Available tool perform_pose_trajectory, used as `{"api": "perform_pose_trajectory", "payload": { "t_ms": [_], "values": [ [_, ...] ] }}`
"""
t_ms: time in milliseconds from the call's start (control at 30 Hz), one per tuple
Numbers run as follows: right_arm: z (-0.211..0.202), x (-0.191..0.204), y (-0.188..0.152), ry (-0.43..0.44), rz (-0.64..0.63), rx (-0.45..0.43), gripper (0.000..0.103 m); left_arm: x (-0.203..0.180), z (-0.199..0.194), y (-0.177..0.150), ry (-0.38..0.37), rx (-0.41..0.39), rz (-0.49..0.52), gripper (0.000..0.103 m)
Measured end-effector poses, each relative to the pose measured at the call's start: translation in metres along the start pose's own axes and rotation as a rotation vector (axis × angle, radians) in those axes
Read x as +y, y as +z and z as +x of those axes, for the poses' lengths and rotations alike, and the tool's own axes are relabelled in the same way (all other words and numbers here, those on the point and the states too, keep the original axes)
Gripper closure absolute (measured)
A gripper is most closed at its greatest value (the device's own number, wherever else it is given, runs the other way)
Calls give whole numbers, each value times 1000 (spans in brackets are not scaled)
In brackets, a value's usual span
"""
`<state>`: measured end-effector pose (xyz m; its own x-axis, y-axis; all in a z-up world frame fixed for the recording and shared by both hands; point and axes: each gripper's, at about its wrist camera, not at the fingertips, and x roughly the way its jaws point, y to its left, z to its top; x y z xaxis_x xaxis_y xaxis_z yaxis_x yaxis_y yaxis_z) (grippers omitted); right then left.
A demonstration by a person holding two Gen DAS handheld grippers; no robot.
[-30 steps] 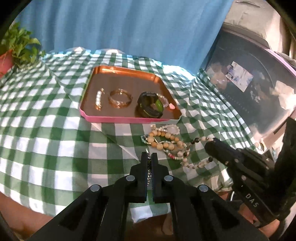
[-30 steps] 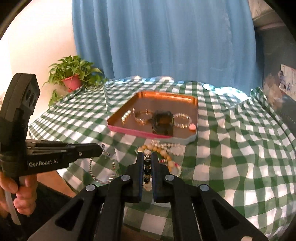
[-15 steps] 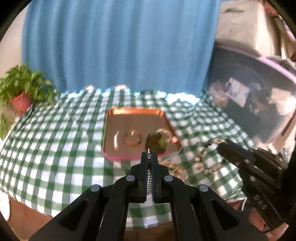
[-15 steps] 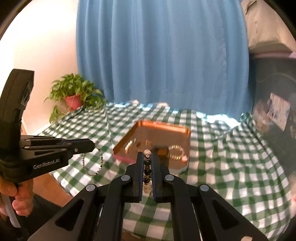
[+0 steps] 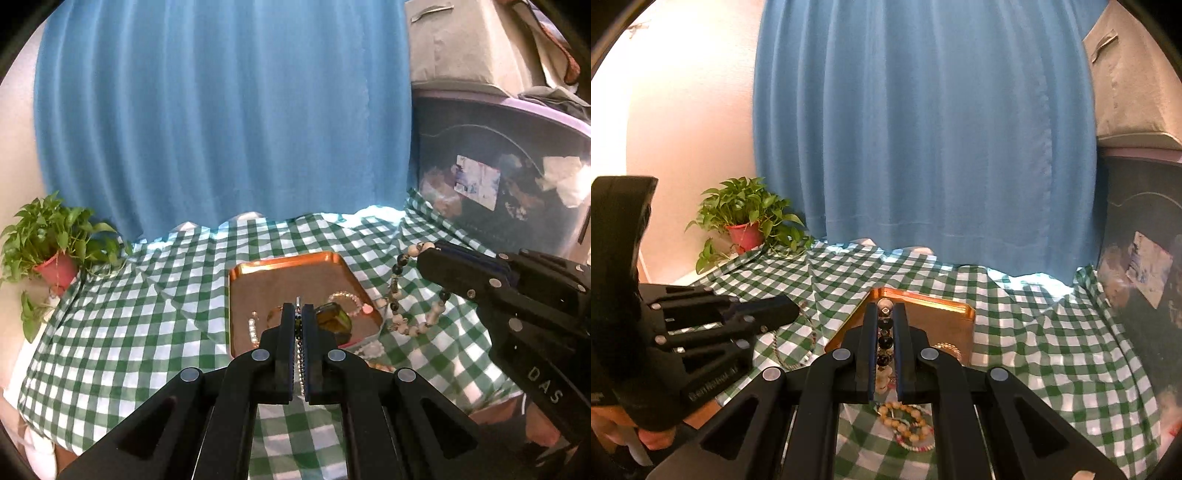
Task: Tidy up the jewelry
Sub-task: 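Carry the silver bracelet with the left tool while the right tool carries the black-bead bracelet to the tray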
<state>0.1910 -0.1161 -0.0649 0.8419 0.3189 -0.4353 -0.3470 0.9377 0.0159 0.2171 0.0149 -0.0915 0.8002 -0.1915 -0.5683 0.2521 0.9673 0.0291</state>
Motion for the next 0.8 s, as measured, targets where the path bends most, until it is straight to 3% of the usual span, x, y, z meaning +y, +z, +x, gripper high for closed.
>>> {"api": "perform_pose_trajectory", "payload": {
  "t_ms": [800],
  "values": [
    [106,-25,-9,23,24,44,97,19,110,21,-42,19,-27,100]
  ]
}}
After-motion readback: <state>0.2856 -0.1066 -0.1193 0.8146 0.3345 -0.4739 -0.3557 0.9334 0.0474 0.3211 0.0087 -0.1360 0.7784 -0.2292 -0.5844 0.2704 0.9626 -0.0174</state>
